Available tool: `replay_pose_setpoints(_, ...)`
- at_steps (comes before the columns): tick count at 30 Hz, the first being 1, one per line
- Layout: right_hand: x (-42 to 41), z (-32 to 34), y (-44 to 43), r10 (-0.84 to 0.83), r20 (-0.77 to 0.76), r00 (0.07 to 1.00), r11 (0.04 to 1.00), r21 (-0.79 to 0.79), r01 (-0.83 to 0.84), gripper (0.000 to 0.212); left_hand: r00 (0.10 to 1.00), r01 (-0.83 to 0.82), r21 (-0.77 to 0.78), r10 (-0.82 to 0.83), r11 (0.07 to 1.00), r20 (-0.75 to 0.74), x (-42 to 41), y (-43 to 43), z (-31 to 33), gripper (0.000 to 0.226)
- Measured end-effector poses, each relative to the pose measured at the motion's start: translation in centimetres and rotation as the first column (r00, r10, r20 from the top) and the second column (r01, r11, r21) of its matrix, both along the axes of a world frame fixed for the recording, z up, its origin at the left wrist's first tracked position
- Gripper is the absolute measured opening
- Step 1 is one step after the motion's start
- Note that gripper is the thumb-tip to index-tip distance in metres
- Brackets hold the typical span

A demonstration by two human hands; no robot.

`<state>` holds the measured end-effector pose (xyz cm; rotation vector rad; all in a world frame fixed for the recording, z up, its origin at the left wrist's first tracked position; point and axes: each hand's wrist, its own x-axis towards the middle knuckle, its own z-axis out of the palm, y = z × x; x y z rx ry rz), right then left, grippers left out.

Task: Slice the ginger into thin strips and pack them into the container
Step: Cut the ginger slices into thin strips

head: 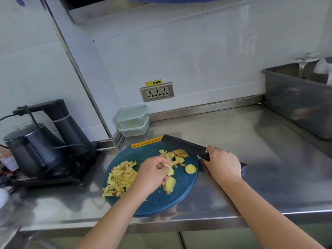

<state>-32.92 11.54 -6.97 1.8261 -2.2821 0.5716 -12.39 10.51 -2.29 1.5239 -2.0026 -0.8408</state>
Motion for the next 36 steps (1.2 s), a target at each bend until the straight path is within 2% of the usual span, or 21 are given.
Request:
replay_pose_setpoints(4, 0.0, -0.1, 0.0, -0.001, 0.000, 1.000, 1.000, -0.002, 0.001, 0.026, 0.991, -0.128, -0.045, 0.126, 0.991, -0.035, 0.1, 1.4, -1.3, 0.009)
replay_pose_setpoints(9, -0.1, 0.1, 0.1, 0.013, 0.016, 1.000, 1.000, -0.026, -0.012, 0.026, 0.969, -0.205, -0.175, 0.225, 0.963, 0.101, -0.3, 2.9, -1.8, 0.009)
replay_pose_setpoints(12, 0.0, 0.5, 0.9, 0.055, 0.065, 0.996, 0.992, -0.115, -0.047, 0.033, 0.962, -0.243, -0.143, 0.258, 0.959, 0.093, -0.6, 3.4, -2.1, 0.010)
replay_pose_setpoints(14, 0.4, 1.3, 1.8, 0.113, 0.146, 0.983, 0.979, -0.188, -0.085, 0.037, 0.962, -0.262, -0.105, 0.268, 0.959, 0.057, -0.7, 3.5, -2.2, 0.012)
replay_pose_setpoints(15, 0.6, 1.8, 2.4, 0.147, 0.200, 0.969, 0.978, -0.176, -0.112, 0.040, 0.961, -0.267, -0.097, 0.272, 0.959, 0.040, -0.6, 3.5, -2.4, 0.013)
replay_pose_setpoints(19, 2.1, 3.2, 4.6, 0.220, 0.377, 0.900, 0.964, 0.059, -0.261, 0.048, 0.962, -0.270, -0.135, 0.274, 0.953, 0.010, -0.6, 3.8, -2.8, 0.022)
replay_pose_setpoints(23, 3.1, 3.0, 6.0, 0.216, 0.328, 0.920, 0.902, 0.294, -0.317, 0.051, 0.958, -0.264, -0.199, 0.280, 0.944, 0.057, -0.6, 4.4, -3.2, 0.035)
replay_pose_setpoints(27, 3.4, 3.3, 6.5, 0.226, 0.259, 0.939, 0.888, 0.342, -0.308, 0.052, 0.939, -0.268, -0.235, 0.307, 0.935, 0.153, -0.1, 4.8, -3.3, 0.038)
replay_pose_setpoints(32, 3.6, 3.8, 6.6, 0.216, 0.225, 0.950, 0.877, 0.382, -0.290, 0.052, 0.954, -0.209, -0.298, 0.261, 0.931, 0.145, 0.3, 4.9, -3.6, 0.029)
replay_pose_setpoints(36, 4.1, 4.3, 6.6, 0.274, 0.217, 0.937, 0.840, 0.421, -0.343, 0.049, 0.958, -0.170, -0.351, 0.237, 0.921, 0.158, -0.3, 4.6, -3.8, 0.022)
